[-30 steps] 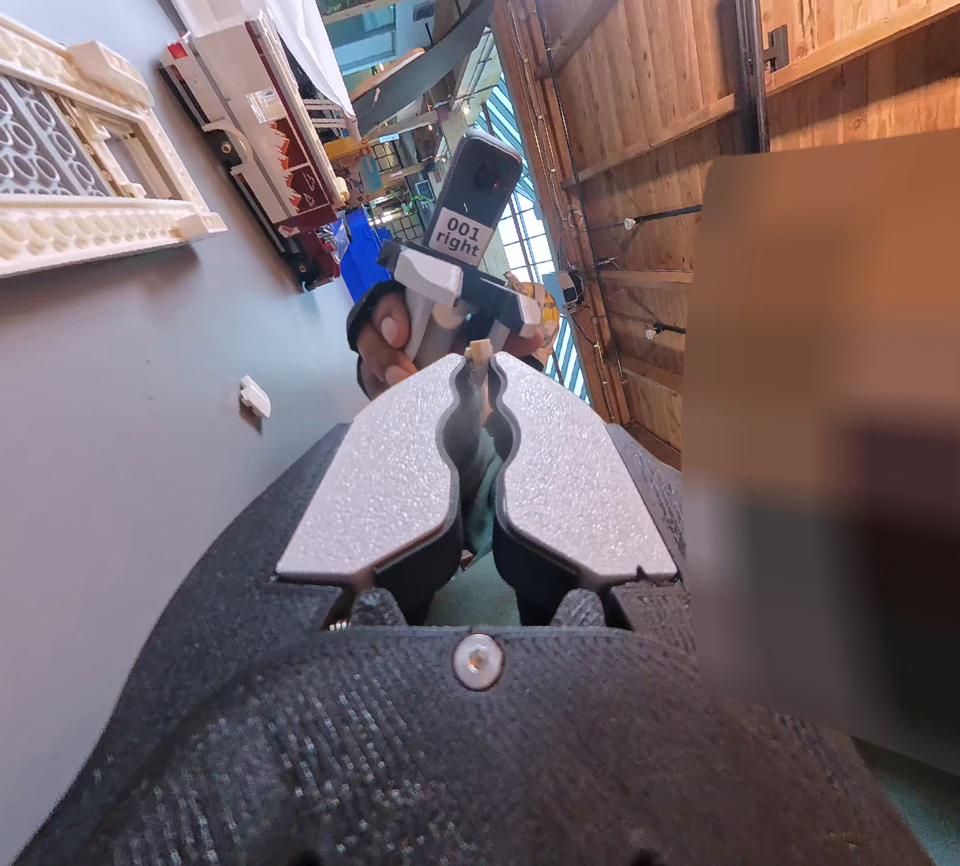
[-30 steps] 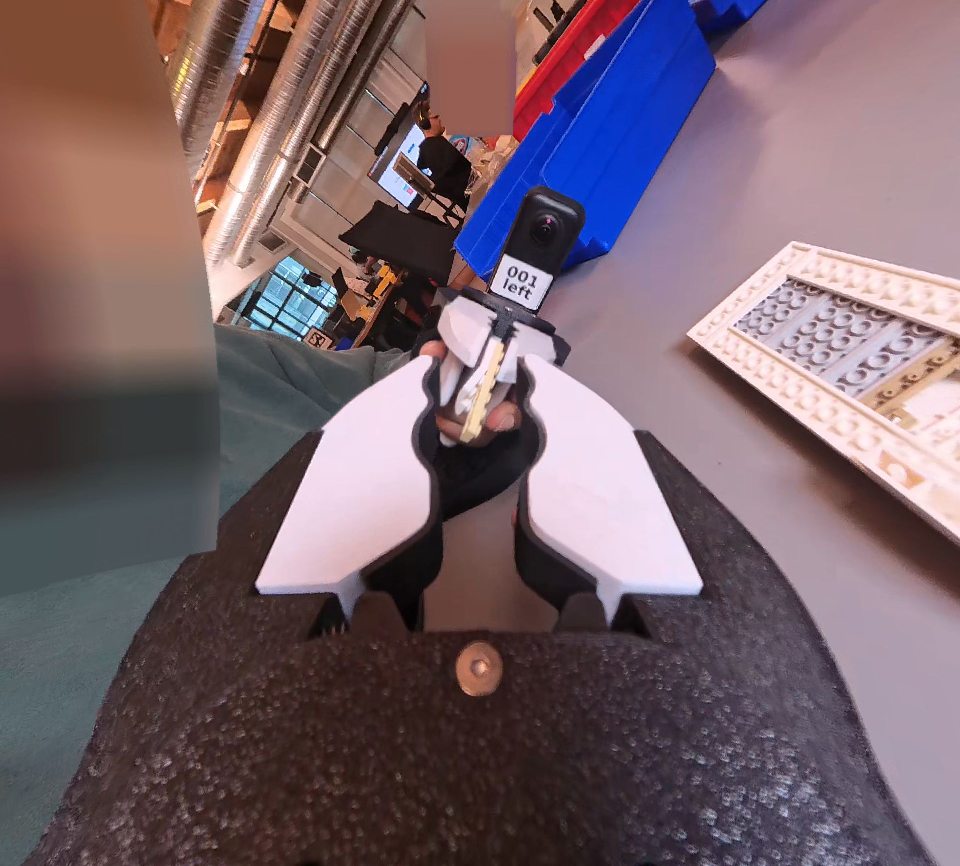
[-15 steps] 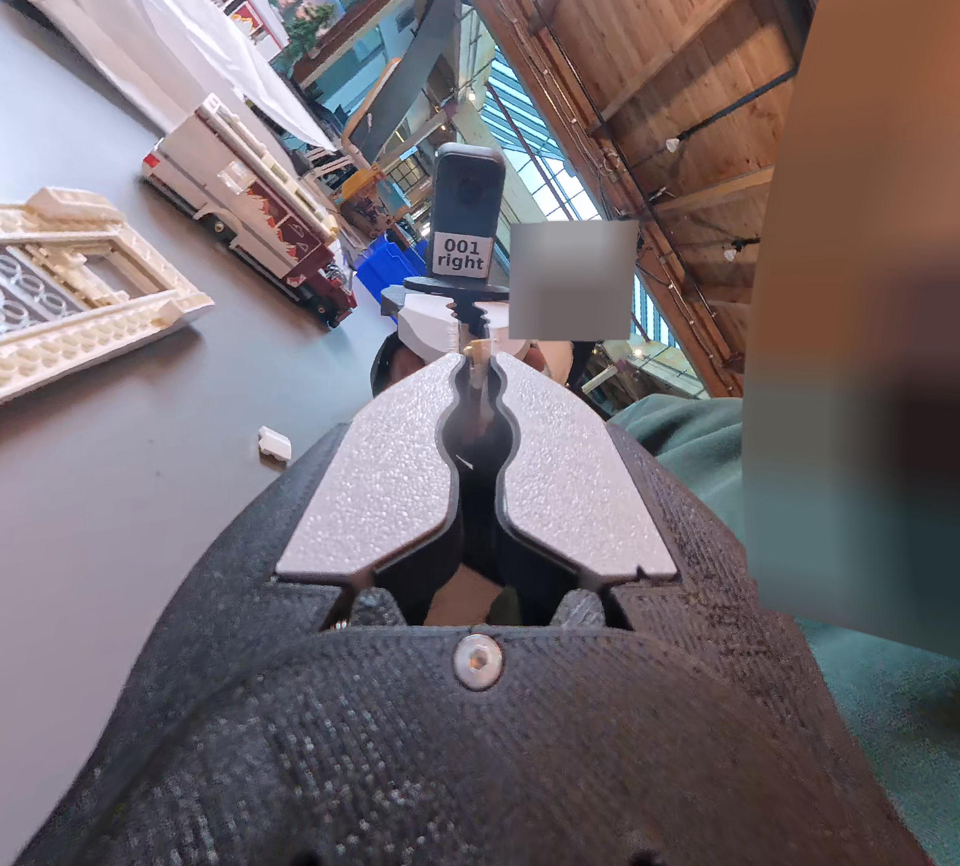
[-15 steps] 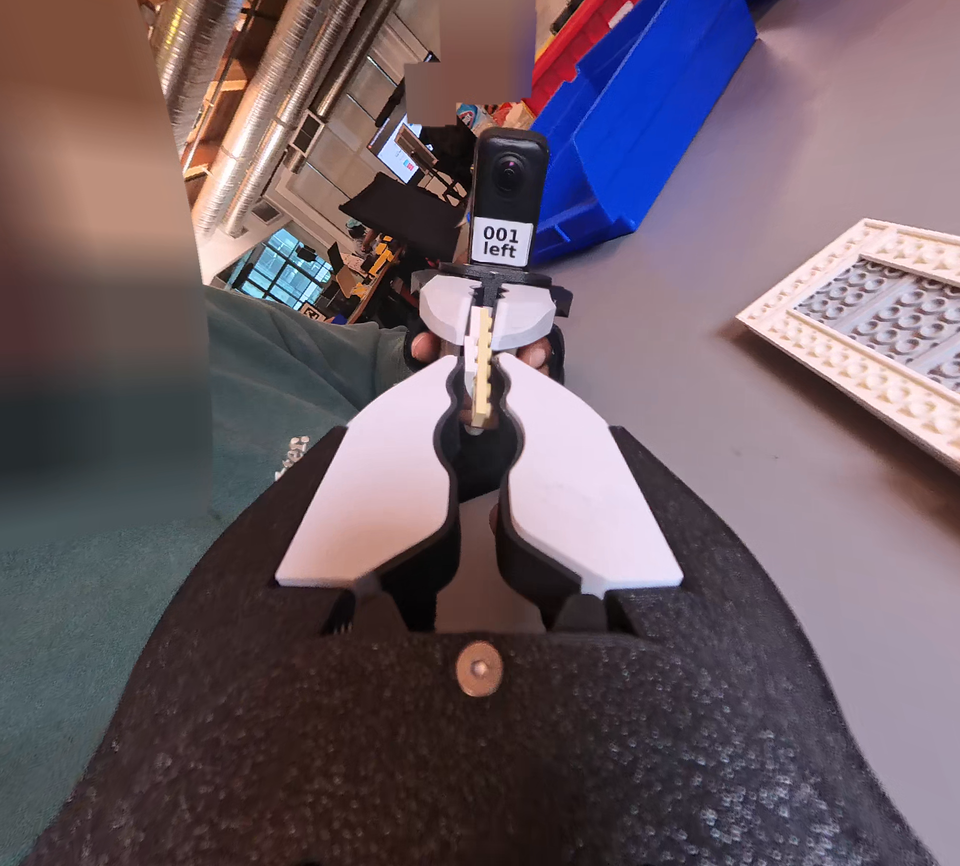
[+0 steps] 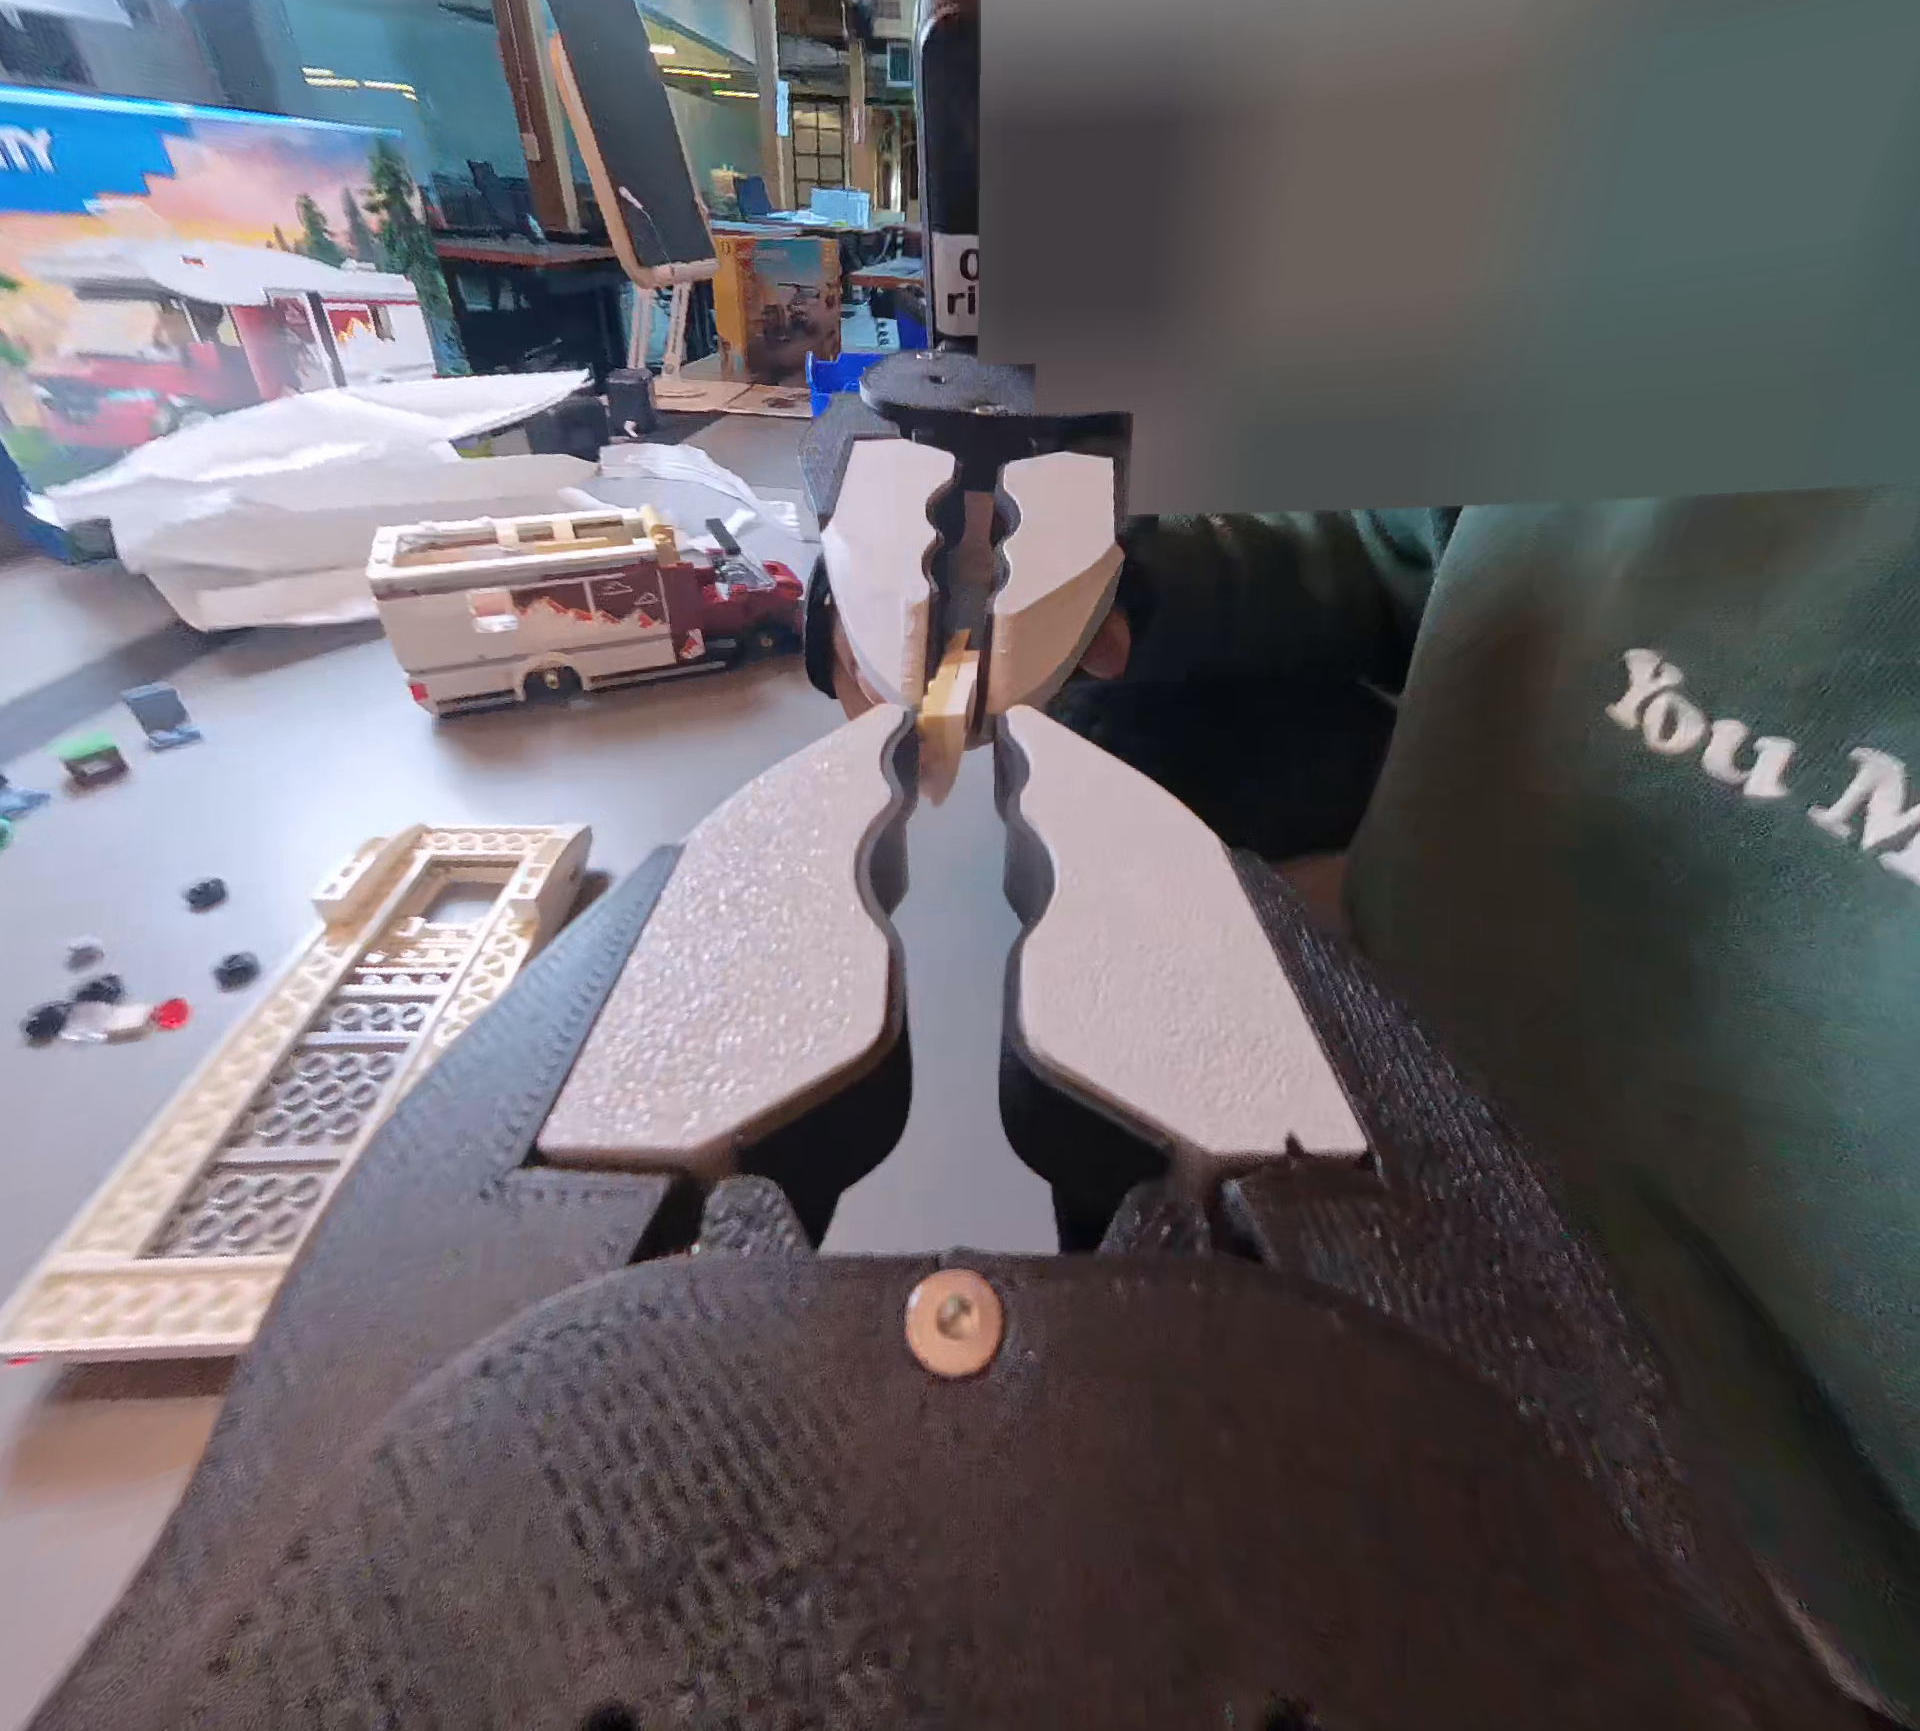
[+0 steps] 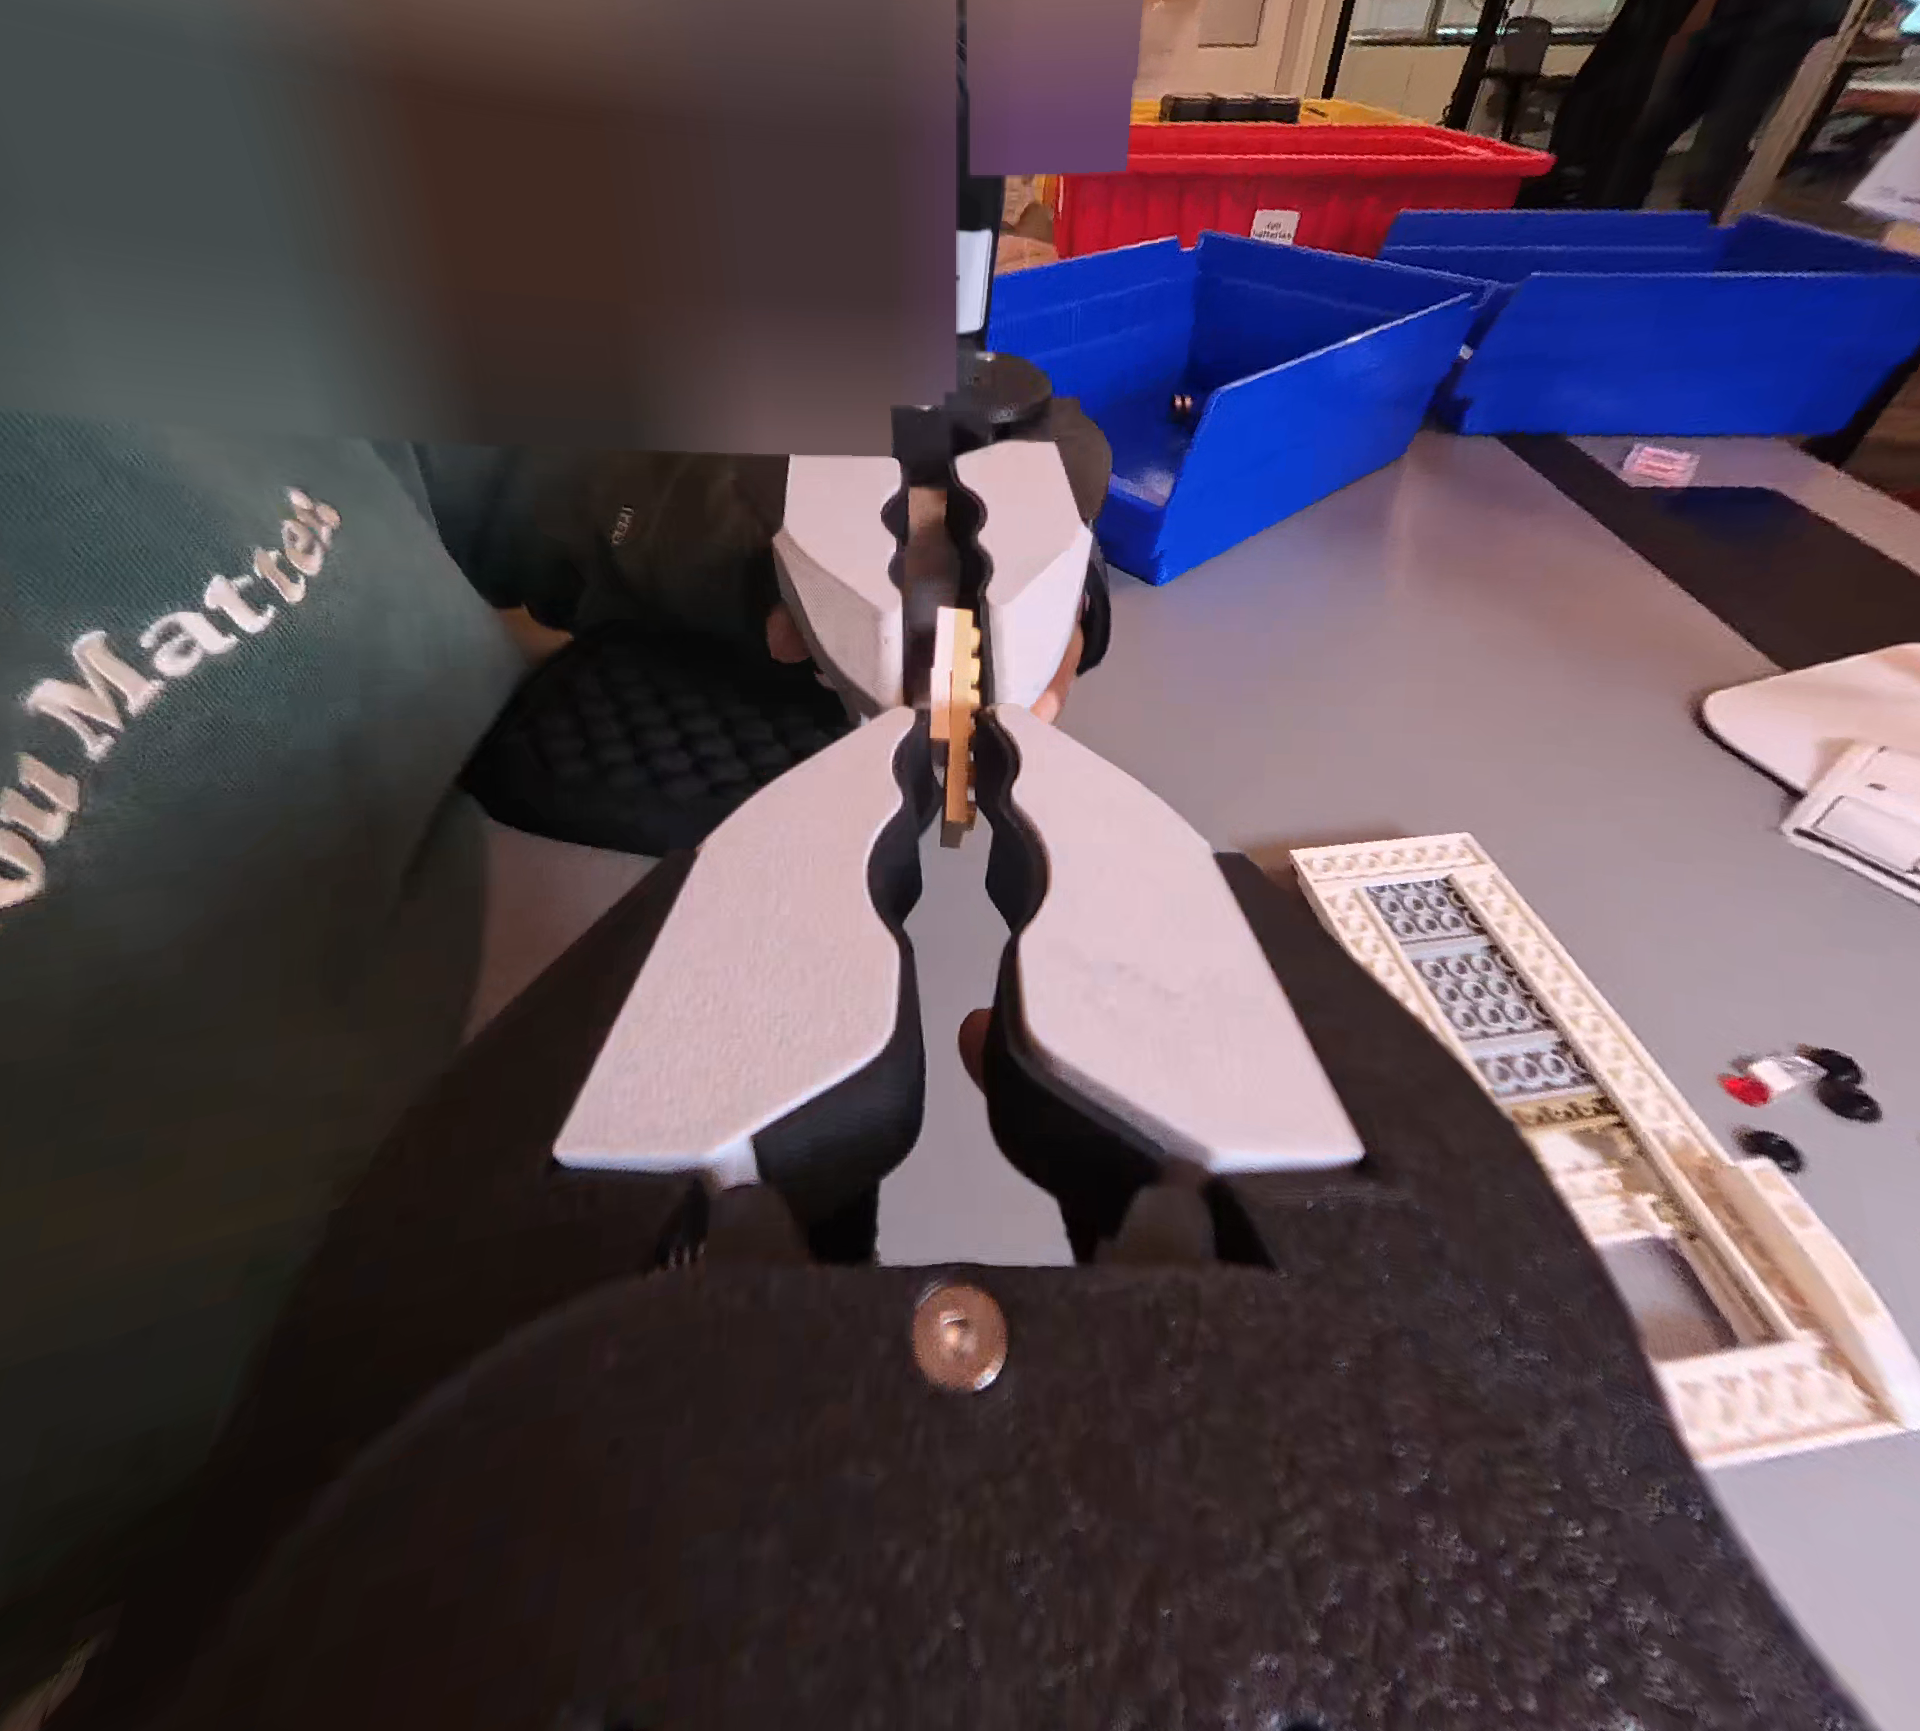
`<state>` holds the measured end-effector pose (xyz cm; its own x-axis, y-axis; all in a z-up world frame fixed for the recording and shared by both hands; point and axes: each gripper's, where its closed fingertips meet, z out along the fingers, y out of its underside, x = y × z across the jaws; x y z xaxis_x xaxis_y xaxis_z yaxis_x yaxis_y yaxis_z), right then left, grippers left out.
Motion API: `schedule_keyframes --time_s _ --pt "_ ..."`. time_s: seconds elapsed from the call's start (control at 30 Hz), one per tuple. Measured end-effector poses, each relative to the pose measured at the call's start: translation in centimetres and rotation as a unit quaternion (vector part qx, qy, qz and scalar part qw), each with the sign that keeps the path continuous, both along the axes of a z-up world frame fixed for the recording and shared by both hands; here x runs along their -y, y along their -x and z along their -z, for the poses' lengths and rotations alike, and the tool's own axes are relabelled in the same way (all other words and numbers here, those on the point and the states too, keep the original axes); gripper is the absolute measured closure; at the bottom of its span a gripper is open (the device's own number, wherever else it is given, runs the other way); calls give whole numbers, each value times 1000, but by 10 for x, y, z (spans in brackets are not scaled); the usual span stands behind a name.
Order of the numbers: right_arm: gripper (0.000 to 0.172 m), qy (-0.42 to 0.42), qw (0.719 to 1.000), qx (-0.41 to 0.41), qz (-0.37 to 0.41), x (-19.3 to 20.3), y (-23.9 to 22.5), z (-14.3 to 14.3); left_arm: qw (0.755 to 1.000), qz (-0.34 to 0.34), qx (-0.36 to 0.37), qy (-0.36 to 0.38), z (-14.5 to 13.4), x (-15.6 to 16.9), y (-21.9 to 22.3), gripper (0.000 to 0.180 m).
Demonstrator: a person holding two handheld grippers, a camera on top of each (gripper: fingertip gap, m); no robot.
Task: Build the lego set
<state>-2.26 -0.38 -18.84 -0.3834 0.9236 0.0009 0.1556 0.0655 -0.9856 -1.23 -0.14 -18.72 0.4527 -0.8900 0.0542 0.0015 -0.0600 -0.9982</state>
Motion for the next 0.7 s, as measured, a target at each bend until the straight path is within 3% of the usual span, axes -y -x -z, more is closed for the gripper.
schedule_keyframes --time_s 0.27,0.7 --pt "164 -107 994 7 -4 12 -10 12 993 6 -98 -61 11 11 -8 172" --pt "164 -109 994 -17 -7 15 -16 11 988 -1 -120 -102 13 14 -13 172"
